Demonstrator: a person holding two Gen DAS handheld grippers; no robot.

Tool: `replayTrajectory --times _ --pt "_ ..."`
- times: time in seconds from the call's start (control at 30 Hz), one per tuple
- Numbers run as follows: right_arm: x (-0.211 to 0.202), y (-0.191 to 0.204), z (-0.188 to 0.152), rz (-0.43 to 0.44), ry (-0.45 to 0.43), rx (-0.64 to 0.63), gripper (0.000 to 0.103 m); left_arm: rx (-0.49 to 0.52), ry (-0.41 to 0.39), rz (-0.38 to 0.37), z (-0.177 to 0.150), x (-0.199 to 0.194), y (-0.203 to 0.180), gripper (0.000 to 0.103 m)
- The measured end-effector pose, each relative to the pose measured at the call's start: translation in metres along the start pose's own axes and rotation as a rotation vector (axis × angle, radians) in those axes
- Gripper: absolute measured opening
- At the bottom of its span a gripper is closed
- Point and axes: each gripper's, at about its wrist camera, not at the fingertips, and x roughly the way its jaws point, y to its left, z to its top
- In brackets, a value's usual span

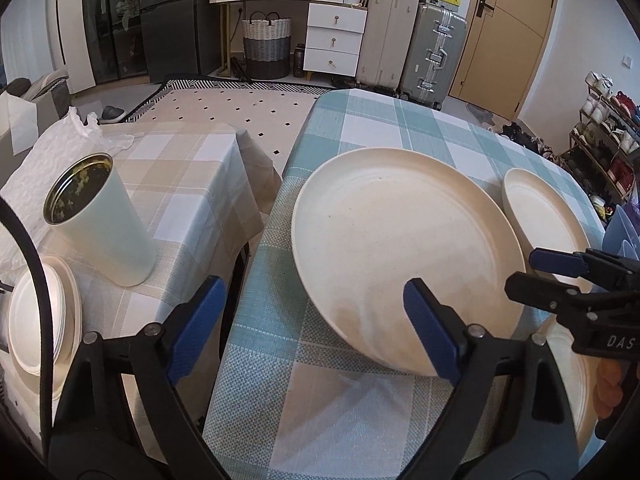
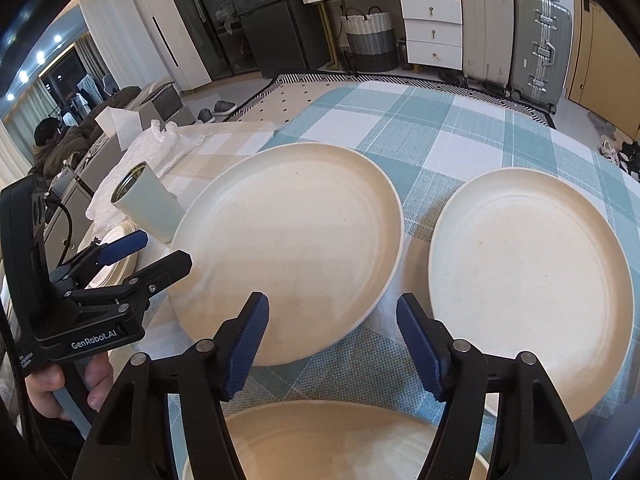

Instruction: Organize plates and bowls

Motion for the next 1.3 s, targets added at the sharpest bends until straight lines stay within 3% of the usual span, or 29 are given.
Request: replayTrajectory --times 0.37,0.47,0.63,0.73,0.97,1.3 --pt "0.015 -0.004 0.005 -0.048 0.013 -0.001 0.044 0.004 0.033 0.003 0.002 0.013 0.001 0.063" --pt "0.016 -0.008 0.006 -0.068 0.013 0.005 0.035 0.003 0.048 -0.004 0.003 0.017 0.000 0.052" --pt "0.017 -0.010 0.005 -0.068 0.027 0.006 0.034 -0.004 0.072 -0.009 0.002 0.022 -0.002 0.027" --pt "0.017 -0.008 0.004 -0.076 0.027 -0.011 0.032 0.003 0.071 0.003 0.001 0.023 -0.005 0.020" --pt "0.016 -0.003 -0.001 -0.126 0.010 -0.053 0.025 0.009 0.061 0.020 -0.002 0.022 -0.007 0.018" --pt "0.009 0.000 -0.006 -0.142 -0.013 -0.073 0.024 0.020 0.027 0.027 -0.004 0.007 -0.010 0.018"
